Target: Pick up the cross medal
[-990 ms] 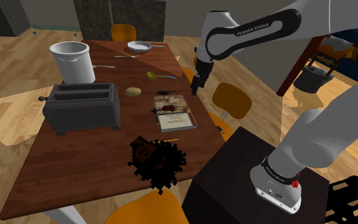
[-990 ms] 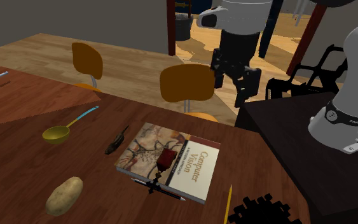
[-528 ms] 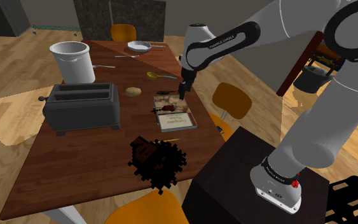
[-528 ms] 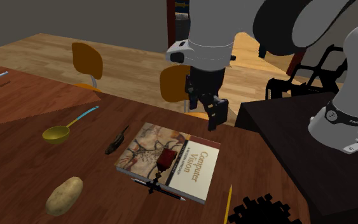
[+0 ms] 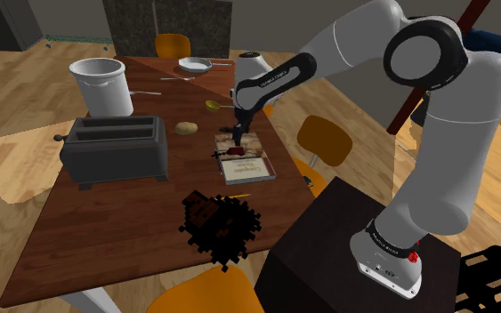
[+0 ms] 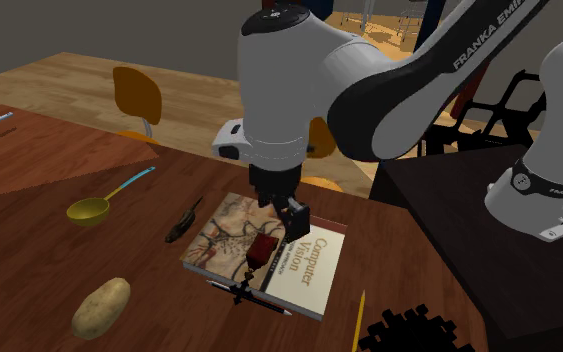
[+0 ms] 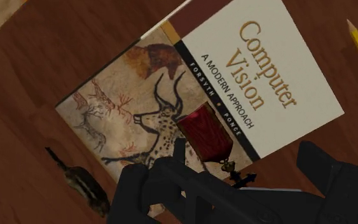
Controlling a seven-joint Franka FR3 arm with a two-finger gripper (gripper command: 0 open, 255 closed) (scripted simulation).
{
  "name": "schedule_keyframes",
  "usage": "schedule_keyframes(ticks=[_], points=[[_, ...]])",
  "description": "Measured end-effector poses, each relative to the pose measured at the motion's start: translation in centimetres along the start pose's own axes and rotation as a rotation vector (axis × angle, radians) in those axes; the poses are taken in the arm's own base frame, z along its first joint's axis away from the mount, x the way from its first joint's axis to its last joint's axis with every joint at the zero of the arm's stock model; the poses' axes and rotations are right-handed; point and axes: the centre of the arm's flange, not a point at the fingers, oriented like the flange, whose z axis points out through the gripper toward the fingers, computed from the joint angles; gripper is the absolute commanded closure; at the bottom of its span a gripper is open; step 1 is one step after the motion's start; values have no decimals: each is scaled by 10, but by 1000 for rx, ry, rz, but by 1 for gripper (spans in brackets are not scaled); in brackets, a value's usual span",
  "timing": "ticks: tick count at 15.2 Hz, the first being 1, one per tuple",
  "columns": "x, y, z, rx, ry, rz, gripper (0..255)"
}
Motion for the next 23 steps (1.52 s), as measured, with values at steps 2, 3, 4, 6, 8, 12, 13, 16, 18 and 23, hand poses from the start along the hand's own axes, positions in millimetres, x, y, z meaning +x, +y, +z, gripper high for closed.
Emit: schedule_keyframes(ticks=[2, 3, 4, 6, 8, 12, 13, 16, 18, 23], points=[[24, 3, 21, -10, -2, -26, 0], [34, 3, 31, -16, -3, -38, 0], [43, 6, 40, -20, -5, -51, 0], [52, 7, 51, -25, -6, -63, 0], [54, 5, 63, -27, -7, -67, 0], [56, 4, 85, -27, -6, -68, 0], [56, 3, 88, -27, -7, -68, 0], [56, 3, 92, -27, -6, -68, 255], [57, 3, 92, -27, -5, -68, 255], [57, 3, 91, -28, -4, -68, 255]])
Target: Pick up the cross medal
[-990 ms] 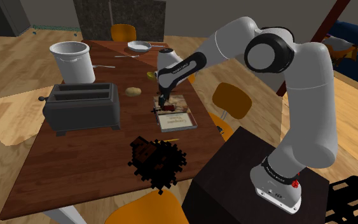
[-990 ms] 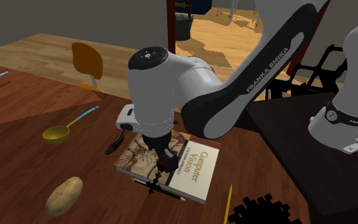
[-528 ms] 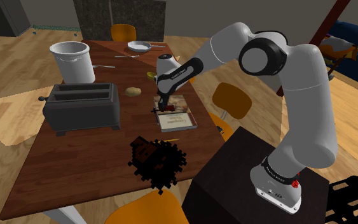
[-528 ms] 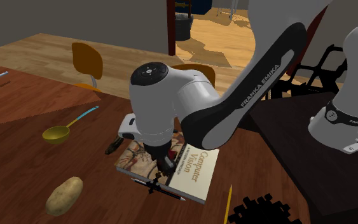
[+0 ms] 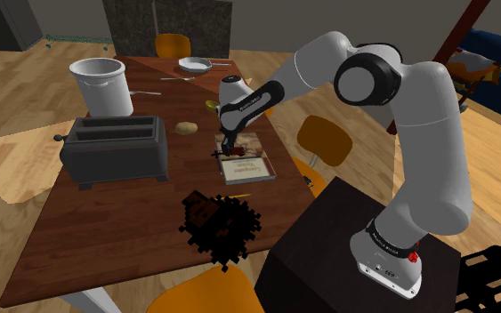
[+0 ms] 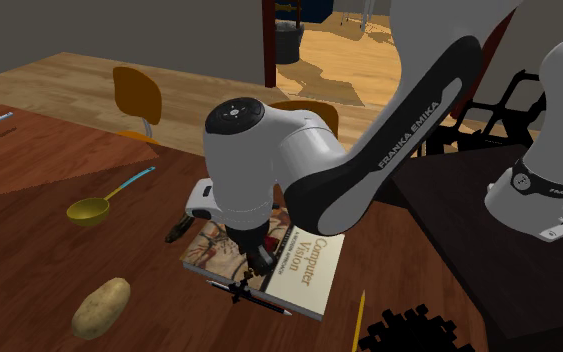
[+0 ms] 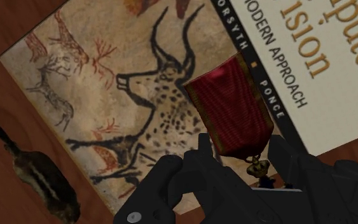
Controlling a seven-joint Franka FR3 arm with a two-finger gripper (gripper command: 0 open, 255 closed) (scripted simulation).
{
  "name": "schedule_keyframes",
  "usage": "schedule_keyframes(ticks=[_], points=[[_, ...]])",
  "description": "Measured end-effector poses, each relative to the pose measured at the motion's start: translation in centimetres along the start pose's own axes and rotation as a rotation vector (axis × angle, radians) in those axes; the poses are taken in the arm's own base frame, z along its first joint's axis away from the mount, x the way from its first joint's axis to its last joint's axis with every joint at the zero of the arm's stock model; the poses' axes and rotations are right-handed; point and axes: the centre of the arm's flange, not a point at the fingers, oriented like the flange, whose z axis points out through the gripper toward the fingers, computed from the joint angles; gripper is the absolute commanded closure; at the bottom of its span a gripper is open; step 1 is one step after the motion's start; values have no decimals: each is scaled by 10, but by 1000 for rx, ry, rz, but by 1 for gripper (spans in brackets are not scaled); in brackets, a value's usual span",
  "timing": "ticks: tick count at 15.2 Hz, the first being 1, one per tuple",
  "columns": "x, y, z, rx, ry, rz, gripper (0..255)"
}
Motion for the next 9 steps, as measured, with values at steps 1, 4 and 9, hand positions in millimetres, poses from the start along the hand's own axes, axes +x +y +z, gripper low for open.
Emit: schedule_keyframes(ticks=[1, 4, 9], points=[[0, 0, 0, 0, 0, 0, 255], [0, 1, -11, 1, -2, 0, 255], [-1, 3, -36, 0, -1, 0, 255]])
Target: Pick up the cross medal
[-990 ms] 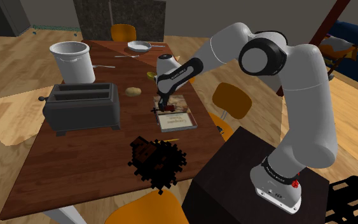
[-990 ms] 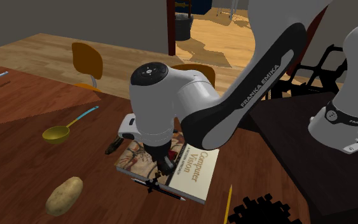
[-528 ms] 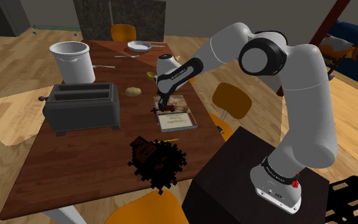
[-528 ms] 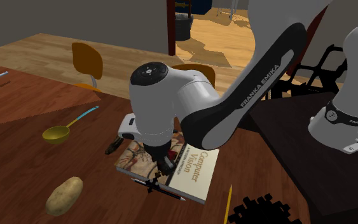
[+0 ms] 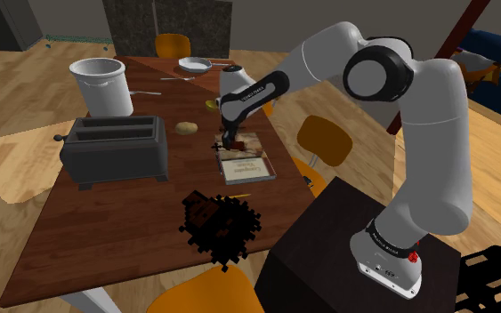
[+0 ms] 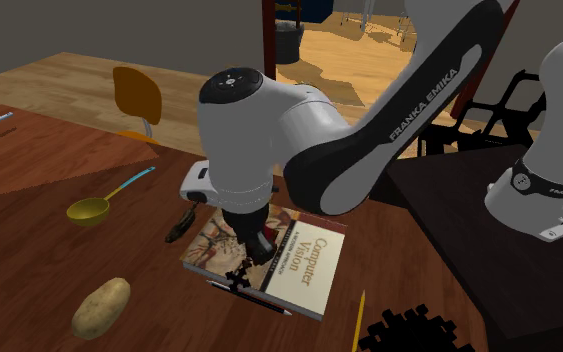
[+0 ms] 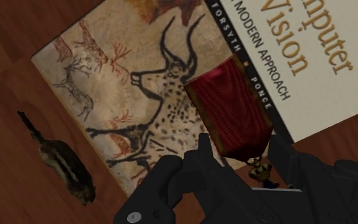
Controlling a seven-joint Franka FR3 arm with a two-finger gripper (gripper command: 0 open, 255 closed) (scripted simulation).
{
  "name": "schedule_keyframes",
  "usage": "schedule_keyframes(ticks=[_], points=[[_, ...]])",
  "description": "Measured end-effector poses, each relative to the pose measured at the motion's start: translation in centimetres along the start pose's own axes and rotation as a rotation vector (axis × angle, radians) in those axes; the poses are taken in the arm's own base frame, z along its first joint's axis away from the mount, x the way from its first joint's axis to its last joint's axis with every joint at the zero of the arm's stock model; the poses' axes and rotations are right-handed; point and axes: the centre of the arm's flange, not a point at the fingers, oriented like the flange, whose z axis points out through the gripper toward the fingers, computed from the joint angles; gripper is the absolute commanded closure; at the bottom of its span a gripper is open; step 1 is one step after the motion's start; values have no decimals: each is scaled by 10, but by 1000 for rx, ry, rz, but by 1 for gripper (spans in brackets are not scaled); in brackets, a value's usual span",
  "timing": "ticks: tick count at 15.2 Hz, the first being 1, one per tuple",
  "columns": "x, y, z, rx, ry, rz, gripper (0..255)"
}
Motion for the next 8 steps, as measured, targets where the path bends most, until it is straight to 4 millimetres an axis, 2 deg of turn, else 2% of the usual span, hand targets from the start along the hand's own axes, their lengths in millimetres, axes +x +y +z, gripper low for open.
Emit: schedule_keyframes(ticks=[8], points=[[0, 3, -40, 0, 0, 0, 255]])
